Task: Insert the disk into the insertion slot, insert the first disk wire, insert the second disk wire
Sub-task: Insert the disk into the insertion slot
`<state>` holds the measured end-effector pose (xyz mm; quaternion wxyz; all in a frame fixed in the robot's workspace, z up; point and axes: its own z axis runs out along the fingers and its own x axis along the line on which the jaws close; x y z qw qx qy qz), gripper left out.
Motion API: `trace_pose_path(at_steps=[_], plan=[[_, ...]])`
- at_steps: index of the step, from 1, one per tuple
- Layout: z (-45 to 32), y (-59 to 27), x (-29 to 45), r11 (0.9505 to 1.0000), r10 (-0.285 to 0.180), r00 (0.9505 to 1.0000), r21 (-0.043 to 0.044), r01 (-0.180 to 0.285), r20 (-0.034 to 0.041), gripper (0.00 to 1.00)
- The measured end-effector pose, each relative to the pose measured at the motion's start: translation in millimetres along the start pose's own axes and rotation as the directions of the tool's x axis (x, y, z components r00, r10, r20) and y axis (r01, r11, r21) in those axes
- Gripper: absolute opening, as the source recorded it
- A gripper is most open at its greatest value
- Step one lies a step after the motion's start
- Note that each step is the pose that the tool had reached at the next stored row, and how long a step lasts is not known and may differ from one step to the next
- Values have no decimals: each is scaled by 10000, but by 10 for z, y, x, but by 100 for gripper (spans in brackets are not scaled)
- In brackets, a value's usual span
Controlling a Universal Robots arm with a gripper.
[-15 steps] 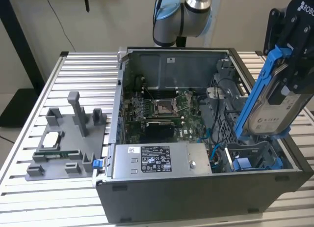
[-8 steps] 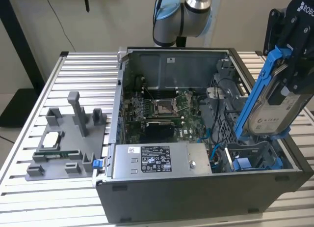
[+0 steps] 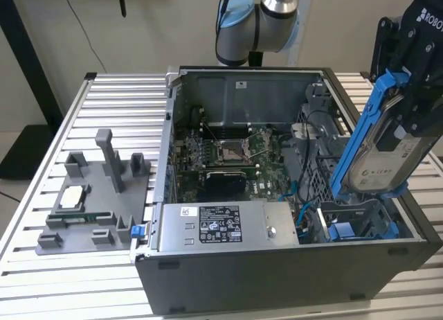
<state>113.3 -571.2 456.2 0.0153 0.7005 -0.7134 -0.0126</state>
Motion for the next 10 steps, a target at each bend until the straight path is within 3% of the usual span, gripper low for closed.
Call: trace_pose_path(at_steps=[6,10], plan=[[77,-3,0,10000,0,10000,0,0,0,0],[83,-3,1,10000,0,10000,0,0,-7,0]])
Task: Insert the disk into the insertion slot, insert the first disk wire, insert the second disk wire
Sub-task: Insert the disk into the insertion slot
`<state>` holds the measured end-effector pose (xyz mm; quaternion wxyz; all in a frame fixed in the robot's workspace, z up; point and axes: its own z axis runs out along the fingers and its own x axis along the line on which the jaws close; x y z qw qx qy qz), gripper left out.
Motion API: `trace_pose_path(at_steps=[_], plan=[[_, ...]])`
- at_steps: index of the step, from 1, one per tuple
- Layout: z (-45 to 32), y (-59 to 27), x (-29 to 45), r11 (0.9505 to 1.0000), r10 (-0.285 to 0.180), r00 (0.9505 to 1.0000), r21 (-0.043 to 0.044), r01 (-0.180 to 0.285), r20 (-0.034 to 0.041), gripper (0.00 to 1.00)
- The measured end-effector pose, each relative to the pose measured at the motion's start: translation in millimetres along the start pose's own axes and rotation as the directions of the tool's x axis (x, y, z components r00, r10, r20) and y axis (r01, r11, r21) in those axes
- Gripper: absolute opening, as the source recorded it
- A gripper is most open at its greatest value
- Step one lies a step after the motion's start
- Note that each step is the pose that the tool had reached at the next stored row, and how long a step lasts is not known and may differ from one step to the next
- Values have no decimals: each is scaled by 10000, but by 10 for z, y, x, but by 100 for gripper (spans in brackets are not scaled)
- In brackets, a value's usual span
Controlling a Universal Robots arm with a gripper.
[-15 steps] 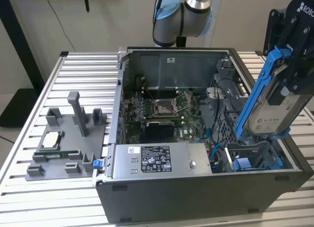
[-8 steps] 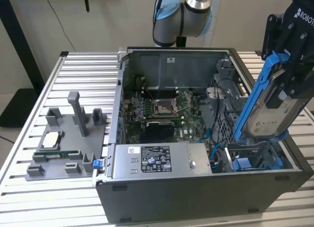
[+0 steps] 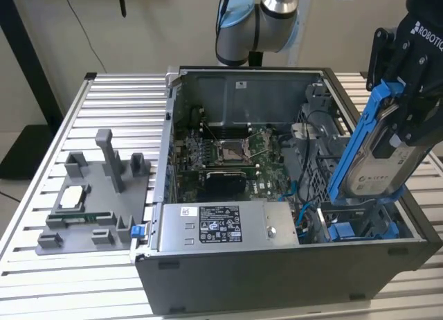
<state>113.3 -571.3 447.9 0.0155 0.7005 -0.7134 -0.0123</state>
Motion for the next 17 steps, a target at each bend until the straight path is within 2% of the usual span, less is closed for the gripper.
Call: trace_pose_path(at_steps=[17], plan=[[46,-2,-1,10000,1,10000,0,-1,-12,0]])
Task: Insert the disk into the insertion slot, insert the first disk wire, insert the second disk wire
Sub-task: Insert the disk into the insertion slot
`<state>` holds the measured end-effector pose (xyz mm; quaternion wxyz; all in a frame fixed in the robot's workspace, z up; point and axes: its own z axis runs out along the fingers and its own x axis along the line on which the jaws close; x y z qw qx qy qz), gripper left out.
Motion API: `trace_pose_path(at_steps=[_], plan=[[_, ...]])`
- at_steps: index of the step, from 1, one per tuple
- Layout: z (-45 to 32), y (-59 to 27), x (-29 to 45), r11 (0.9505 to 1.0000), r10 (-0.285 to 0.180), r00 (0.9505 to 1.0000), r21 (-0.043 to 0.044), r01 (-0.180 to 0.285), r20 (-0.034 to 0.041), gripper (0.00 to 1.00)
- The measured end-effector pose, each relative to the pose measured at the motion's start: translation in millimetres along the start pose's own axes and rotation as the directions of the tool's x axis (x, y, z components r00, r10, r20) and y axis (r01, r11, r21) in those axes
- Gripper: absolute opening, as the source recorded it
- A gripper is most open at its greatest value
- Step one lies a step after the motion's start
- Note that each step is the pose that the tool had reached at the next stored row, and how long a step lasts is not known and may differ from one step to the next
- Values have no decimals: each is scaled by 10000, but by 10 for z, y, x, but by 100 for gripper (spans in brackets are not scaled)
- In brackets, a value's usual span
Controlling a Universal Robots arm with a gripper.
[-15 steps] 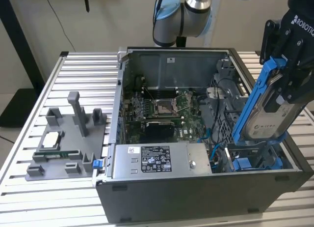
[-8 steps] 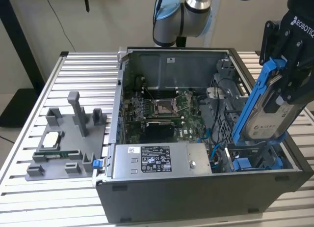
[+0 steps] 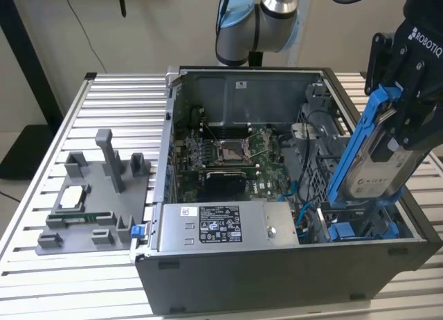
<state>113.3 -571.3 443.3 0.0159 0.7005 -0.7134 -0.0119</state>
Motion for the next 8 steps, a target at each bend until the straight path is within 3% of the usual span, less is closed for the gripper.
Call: trace_pose_path(at_steps=[8], plan=[[4,0,0,10000,0,10000,0,0,-4,0]])
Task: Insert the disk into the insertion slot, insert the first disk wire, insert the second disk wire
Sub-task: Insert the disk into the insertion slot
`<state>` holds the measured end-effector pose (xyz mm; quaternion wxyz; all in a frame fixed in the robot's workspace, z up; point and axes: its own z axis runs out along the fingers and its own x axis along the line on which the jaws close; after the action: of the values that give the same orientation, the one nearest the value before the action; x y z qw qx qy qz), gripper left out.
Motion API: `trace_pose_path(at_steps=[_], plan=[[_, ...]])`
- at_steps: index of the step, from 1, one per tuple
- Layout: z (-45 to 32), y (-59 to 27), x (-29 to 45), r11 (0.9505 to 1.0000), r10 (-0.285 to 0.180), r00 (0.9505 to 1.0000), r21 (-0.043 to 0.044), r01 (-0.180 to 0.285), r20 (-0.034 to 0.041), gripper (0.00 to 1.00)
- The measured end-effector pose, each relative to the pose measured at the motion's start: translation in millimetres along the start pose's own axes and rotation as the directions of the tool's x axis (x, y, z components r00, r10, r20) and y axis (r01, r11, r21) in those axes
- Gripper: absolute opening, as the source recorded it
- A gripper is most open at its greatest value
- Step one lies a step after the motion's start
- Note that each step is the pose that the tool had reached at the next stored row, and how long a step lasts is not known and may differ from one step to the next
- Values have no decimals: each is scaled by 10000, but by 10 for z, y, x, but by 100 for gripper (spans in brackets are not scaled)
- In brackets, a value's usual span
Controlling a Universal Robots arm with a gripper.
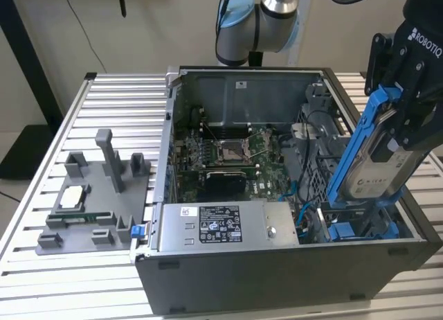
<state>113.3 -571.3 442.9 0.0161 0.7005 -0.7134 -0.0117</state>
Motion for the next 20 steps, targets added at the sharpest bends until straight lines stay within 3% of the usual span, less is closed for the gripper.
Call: trace_pose_path(at_steps=[7,20], plan=[[15,-7,7,10000,1,10000,-12,0,17,0],[208,-73,5,10000,-10,10000,-30,10,22,0]])
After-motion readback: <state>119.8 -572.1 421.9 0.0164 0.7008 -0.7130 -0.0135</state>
